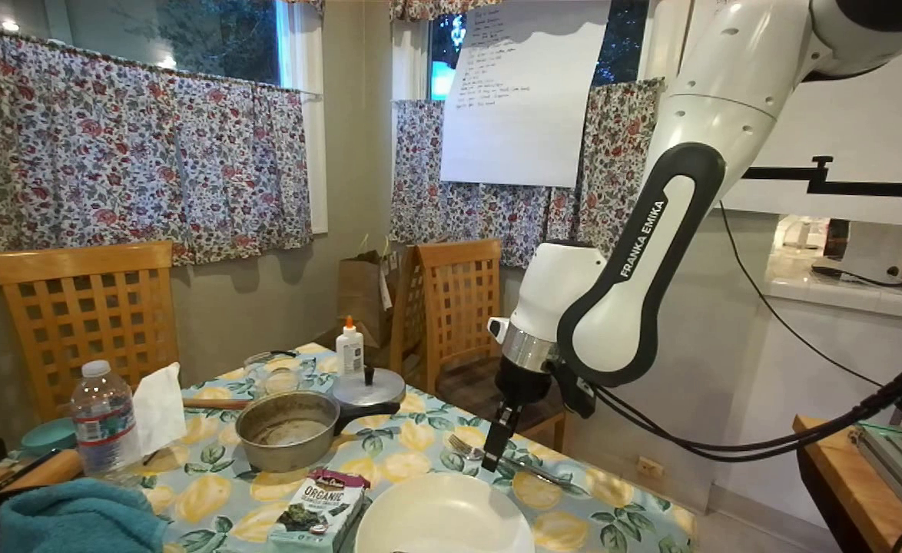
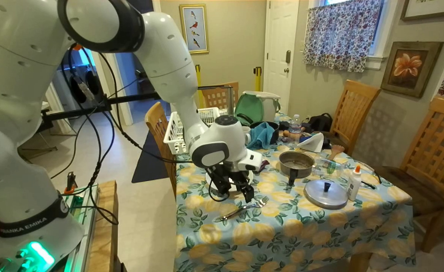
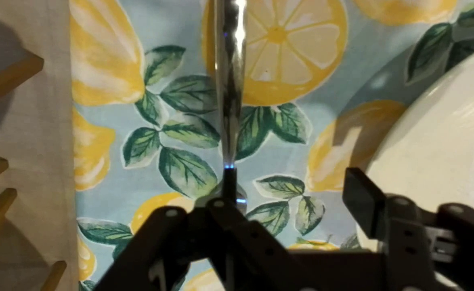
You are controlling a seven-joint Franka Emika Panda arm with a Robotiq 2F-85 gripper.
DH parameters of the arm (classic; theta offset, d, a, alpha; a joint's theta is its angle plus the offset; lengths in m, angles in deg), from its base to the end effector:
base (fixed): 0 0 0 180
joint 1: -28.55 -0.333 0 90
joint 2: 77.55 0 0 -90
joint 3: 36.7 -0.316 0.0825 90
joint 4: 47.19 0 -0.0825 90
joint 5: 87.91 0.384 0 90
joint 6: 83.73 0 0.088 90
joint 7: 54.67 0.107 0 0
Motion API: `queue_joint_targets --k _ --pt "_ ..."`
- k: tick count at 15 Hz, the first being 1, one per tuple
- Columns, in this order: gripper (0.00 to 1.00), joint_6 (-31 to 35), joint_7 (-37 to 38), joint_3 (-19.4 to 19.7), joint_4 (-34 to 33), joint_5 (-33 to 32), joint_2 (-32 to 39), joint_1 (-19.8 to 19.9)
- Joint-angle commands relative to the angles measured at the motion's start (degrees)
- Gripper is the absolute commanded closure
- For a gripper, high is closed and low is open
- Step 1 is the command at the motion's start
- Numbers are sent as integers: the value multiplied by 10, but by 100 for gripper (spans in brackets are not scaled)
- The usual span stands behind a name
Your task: Remove the silver fork and spoon from the white plate then put the silver pot on the plate.
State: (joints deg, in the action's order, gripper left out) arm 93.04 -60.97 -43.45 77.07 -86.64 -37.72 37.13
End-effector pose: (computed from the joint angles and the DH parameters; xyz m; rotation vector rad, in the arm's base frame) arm 0.5605 -0.0169 0.0935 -3.0617 -0.0312 -0.3532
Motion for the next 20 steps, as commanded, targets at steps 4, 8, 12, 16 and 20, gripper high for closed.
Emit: queue_joint_targets --k 4,8,12,16,20 --pt "0 6 -11 -39 4 -12 -36 -6" --pt "0 -41 -48 -87 -42 -20 -7 1" --pt "0 -117 -96 -108 -96 -19 28 -9" --pt "0 -186 -134 -93 -152 -26 65 -38" --pt "4 -222 -160 -85 -191 -33 95 -56"
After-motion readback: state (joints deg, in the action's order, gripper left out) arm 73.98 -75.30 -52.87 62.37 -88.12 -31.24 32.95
